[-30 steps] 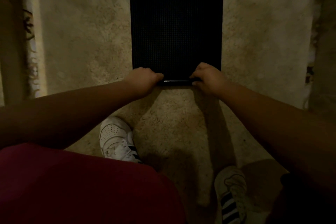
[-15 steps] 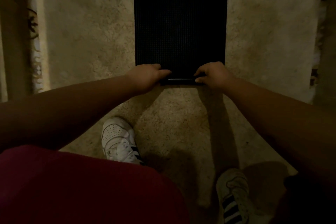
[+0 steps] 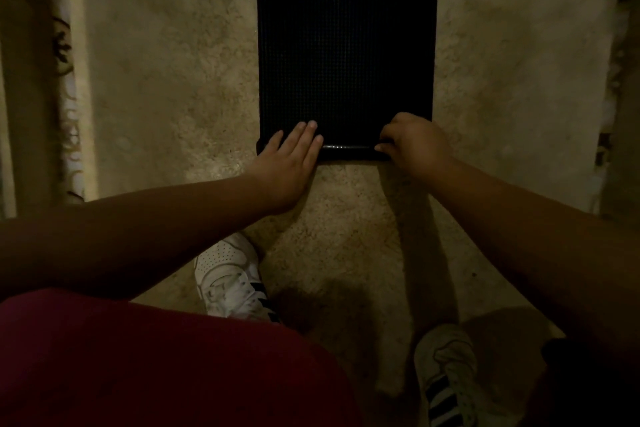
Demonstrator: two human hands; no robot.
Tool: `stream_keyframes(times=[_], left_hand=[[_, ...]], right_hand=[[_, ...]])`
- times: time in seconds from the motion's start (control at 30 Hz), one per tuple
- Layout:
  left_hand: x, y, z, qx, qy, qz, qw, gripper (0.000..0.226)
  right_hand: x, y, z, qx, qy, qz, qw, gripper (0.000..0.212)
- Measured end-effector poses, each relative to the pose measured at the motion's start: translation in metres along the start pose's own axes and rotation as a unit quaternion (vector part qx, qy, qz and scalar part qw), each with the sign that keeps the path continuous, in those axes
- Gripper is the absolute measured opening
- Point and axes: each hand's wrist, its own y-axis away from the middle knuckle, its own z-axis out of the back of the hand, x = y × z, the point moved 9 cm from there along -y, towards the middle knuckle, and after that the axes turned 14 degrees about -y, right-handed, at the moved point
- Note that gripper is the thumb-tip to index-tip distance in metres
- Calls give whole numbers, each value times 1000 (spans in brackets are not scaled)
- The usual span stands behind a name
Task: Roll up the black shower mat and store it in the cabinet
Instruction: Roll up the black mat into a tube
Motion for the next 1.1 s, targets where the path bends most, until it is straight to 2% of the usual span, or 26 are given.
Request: stream_keyframes(times=[0.13,0.27,0.47,0.57,0.7,0.83,0.9,1.1], left_hand=[[2,-4,-2,0,15,9,1000,72],[12,-17,-3,10,27,22,999,76],[21,-24,-4,18,39,21,999,87],[31,-30,-2,21,58,50,997,91],[40,-30,8,-25,58,88,994,76],[47,-18,8,-58,30,53,996,70],[48,-16,12,-66,33,35,997,66],[56,-32,27,-59,174,20,983,42]], right_hand=[[17,16,-6,-12,101,62,993,31],[14,12,-13,66,166,61,982,45],[12,-3,-9,55,158,23,986,24],[9,-16,-3,76,136,12,988,25],[6,-28,5,99,93,-8,991,34],[7,-24,-11,173,33,-38,984,44],[8,-23,-15,183,16,-38,982,45],[3,-26,-14,205,-15,-49,977,40]])
